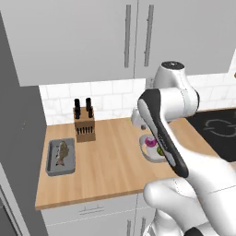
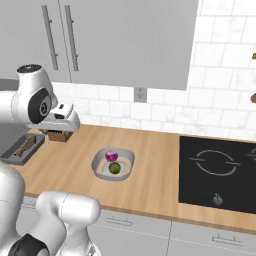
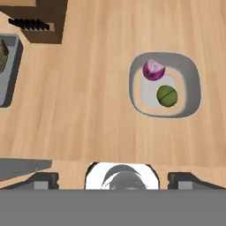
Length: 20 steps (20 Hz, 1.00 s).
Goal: Take the meat container that has the fish and place it on the second highest rack of the freezer. Then take the vegetable container that has the onion and lime and place it on the highest rack of the freezer.
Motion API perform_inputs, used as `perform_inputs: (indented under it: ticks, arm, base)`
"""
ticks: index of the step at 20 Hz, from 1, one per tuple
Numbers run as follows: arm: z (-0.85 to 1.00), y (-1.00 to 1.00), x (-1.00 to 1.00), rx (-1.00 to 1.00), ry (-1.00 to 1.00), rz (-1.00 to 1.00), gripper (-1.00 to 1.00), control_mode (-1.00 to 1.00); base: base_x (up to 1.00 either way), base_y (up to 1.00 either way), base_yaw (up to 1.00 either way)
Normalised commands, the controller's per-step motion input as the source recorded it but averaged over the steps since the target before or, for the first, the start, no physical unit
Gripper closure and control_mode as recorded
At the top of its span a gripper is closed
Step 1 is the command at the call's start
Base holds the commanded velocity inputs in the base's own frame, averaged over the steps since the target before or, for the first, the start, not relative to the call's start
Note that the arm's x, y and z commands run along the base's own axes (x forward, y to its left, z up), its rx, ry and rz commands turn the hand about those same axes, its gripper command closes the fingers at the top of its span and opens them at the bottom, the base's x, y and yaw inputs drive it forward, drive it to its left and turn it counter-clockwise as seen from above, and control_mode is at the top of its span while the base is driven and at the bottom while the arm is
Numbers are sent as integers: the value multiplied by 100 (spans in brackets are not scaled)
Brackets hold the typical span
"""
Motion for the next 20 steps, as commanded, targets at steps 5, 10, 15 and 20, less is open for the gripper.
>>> perform_inputs:
  ticks: [5, 10, 15, 20]
  arm:
    - [-3, 71, -3, 12, -2, -64, -100, -100]
    - [-5, 44, 0, 17, 0, -74, -100, -100]
    - [-15, 43, 0, 17, 0, -74, -100, -100]
    - [-25, 40, 0, 19, 0, -75, -100, -100]
  base:
    - [0, 0, 0]
    - [0, 0, 0]
    - [0, 0, 0]
    - [0, 0, 0]
